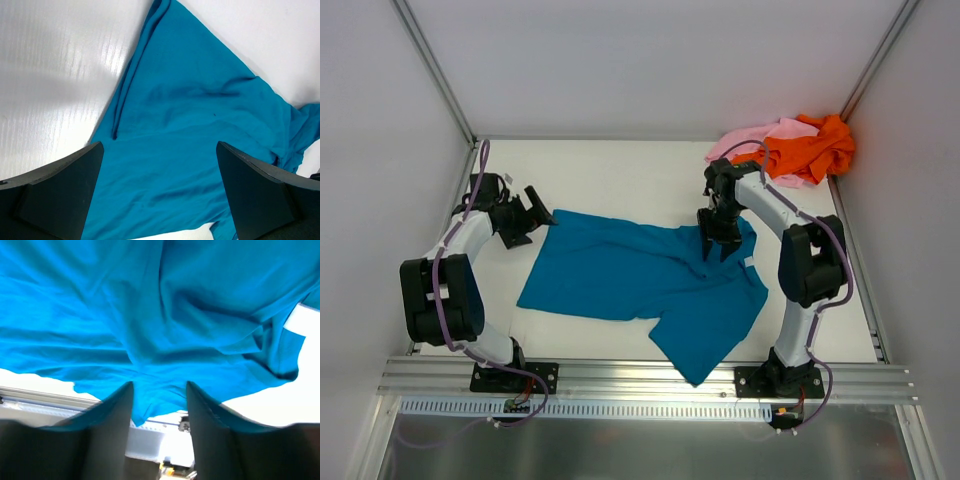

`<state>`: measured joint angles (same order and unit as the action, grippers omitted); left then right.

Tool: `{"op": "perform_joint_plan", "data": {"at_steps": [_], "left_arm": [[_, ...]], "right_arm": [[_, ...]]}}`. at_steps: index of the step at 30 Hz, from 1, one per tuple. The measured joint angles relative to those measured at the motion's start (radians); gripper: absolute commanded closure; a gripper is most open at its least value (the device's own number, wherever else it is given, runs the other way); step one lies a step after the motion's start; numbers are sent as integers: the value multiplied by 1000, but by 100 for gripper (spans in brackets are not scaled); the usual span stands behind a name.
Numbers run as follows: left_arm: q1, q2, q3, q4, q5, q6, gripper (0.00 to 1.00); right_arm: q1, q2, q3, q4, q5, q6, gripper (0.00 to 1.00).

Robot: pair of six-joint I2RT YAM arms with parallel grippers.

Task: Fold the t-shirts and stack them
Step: Fold the flattened tshirt in 1/3 of the way

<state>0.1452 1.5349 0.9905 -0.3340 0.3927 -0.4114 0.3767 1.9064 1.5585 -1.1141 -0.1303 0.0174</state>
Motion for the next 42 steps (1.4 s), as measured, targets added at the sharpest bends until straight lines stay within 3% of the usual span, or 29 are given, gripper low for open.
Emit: {"op": "perform_joint_plan", "data": {"at_steps": [5,10,21,28,42], "left_arm": [[0,24,22,11,19,-8,1],[-2,80,69,60,97,-44,1],[-73,375,365,-21,194,-50,1],[-126,455,481,-184,151,-23,1],[-173,507,495,-322,-48,5,1]], "right_arm": [[-2,2,-3,-13,11,-5,43],[-26,80,151,-14,17,-3,43],[-57,279,223,43,15,1,43],[-99,286,185,82,8,9,43],[-115,333,210,70,-29,36,43]]}}
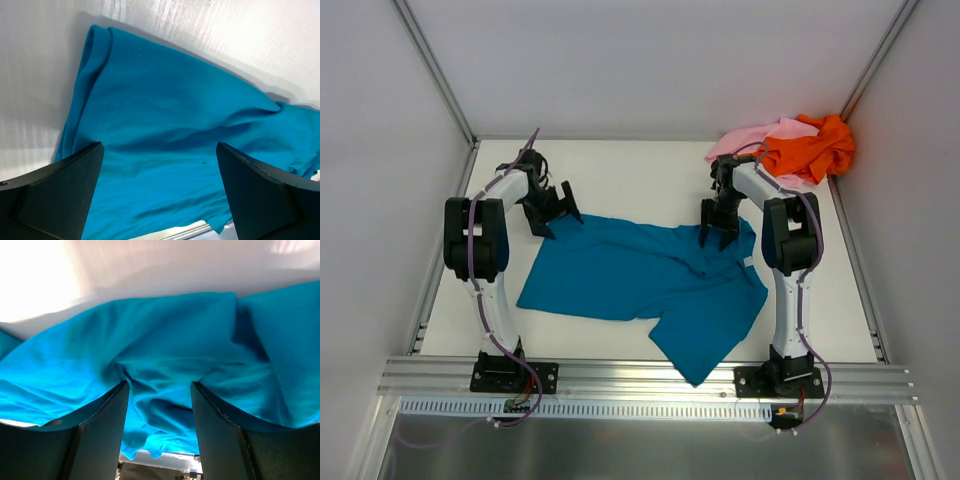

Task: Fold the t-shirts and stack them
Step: Fold the flattened tshirt in 1/3 of the way

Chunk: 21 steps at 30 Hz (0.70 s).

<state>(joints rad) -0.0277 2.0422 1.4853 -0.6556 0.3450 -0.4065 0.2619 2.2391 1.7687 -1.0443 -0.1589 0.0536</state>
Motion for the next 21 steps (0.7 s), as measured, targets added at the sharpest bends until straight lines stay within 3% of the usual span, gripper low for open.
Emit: {"op": "perform_joint_plan", "data": {"at_steps": [14,21], "left_arm": [[-6,8,16,85,-105,-55,1],[-6,116,182,101,-121,-60,1]], "right_arm": [[-27,111,187,-71,-61,24,41],[-58,223,412,-83,-111,43,27]]}}
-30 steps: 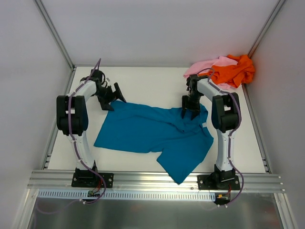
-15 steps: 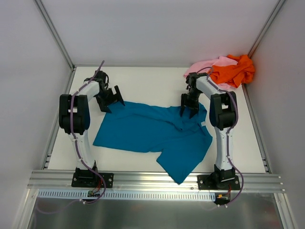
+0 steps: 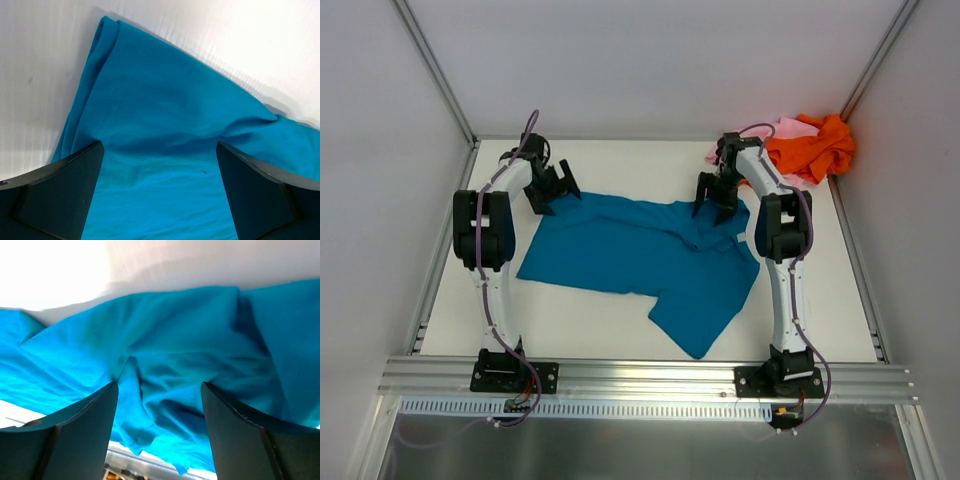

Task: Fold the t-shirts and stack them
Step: Fold the flattened tshirt in 1/3 of the way

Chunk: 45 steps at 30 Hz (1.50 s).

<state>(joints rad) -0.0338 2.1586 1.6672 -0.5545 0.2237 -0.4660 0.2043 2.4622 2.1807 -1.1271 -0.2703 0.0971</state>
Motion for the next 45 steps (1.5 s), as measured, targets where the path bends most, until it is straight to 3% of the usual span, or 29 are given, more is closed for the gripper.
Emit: {"op": "perform_joint_plan", "data": {"at_steps": [7,8,19,33,39,42,45], "left_arm": [[2,74,118,0,-1,-6,1],[2,79,125,0,0,-7,1],[14,87,138,0,10,-13,1],[33,47,49,148,79,5,1],[64,-40,16,226,154,5,1],[93,-177,-48,282,217,5,1],[157,-416,-254,339,279,-2,1]], "right_arm": [[-41,80,157,17,-62,13,15],[-48,89,177,21,-74,16,1],[-118,167,311,159,-213,21,1],[-125,172,294,478,-240,21,1],[-122,47,192,438,-181,-18,1],[-111,-197,-32,407,-122,-42,1],[-83,-473,-253,365,-77,-57,0]]}}
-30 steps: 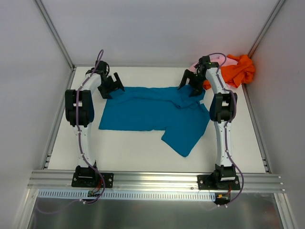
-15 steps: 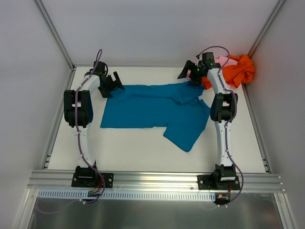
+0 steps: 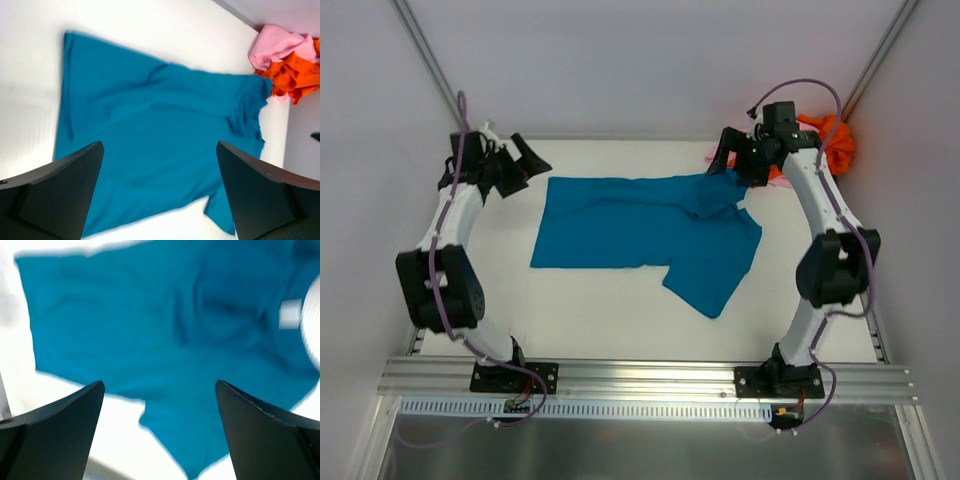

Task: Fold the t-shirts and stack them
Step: Fold the flattened tshirt in 1/3 of the way, then grap the side of the flattened tshirt closest away from the robot with both arms

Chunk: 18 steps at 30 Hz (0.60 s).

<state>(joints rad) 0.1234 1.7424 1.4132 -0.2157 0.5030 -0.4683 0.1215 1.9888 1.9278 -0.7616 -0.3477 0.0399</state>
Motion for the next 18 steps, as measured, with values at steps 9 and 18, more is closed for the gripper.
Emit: {"op": "perform_joint_plan", "data": {"at_steps": [9,18], "left_arm": [[41,-483,-569,-42,3,-39,2],[-114,-563,-624,-91,-44,-35,2]], "right_arm": [[182,-553,-769,-64,57,43,7],[195,-715,-1145,-52,121,142,9]]}}
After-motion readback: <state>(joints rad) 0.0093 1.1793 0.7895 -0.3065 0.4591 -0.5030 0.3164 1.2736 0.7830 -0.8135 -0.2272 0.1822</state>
